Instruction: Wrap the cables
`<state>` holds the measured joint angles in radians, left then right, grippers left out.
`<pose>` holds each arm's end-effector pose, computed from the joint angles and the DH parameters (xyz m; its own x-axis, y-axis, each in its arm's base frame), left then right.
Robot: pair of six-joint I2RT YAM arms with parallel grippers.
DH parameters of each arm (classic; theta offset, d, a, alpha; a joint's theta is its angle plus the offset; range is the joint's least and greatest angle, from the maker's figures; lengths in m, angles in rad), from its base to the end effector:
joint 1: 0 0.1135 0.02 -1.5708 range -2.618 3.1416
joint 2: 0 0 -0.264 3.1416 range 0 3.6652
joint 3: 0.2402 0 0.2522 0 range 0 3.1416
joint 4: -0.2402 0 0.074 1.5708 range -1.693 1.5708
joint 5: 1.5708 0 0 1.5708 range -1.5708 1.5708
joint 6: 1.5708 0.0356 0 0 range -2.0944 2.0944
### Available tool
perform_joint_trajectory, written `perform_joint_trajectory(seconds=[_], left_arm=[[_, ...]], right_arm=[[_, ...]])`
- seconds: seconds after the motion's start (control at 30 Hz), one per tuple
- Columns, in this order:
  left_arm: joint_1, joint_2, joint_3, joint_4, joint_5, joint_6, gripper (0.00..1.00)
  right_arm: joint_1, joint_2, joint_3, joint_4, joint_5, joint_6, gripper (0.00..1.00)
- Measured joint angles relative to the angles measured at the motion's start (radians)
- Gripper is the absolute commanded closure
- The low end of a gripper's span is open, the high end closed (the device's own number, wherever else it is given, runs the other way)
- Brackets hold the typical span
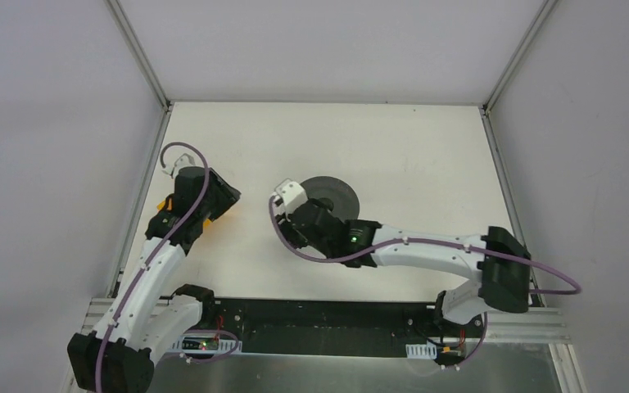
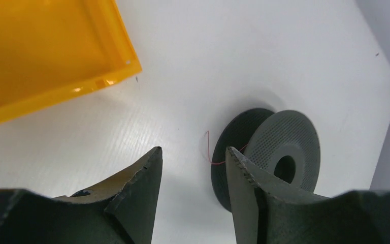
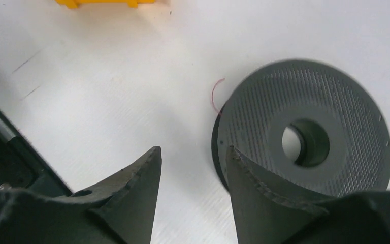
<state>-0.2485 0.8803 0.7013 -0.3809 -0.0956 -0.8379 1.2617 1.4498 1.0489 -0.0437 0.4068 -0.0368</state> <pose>0.1911 -0.0450 0.2743 -0.4681 -0.6445 -0.6046 -0.2713 0.7559 -0.5958 0.1148 0.3133 0.2893 -0.1026 -0.4322 -0.8959 -0.7705 0.6042 -0.2033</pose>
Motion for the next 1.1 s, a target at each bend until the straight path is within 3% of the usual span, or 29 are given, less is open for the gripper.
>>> perform_joint_trajectory(seconds=[0.2,0.4,0.73,1.1], left_arm=[[0.121,-0.110,0.085,-0.087,0.018,0.087,0.51],[0.133,-0.165,0.073,-0.172,-0.007,0.167,0.51],[0.153,-0.186,0.056,-0.233,-0.124,0.231,0.50],[0.158,-0.198,0.106,-0.290,-0.224,0.235,0.50]], right_arm=[[-0.002,0.317,0.323,-0.141,0.032,-0.183,0.45],[-0.011,0.599,0.561,-0.272,0.090,-0.269,0.49],[-0.005,0.722,0.756,-0.371,0.139,-0.316,0.55],[-0.003,0.712,0.697,-0.283,0.130,-0.291,0.56]])
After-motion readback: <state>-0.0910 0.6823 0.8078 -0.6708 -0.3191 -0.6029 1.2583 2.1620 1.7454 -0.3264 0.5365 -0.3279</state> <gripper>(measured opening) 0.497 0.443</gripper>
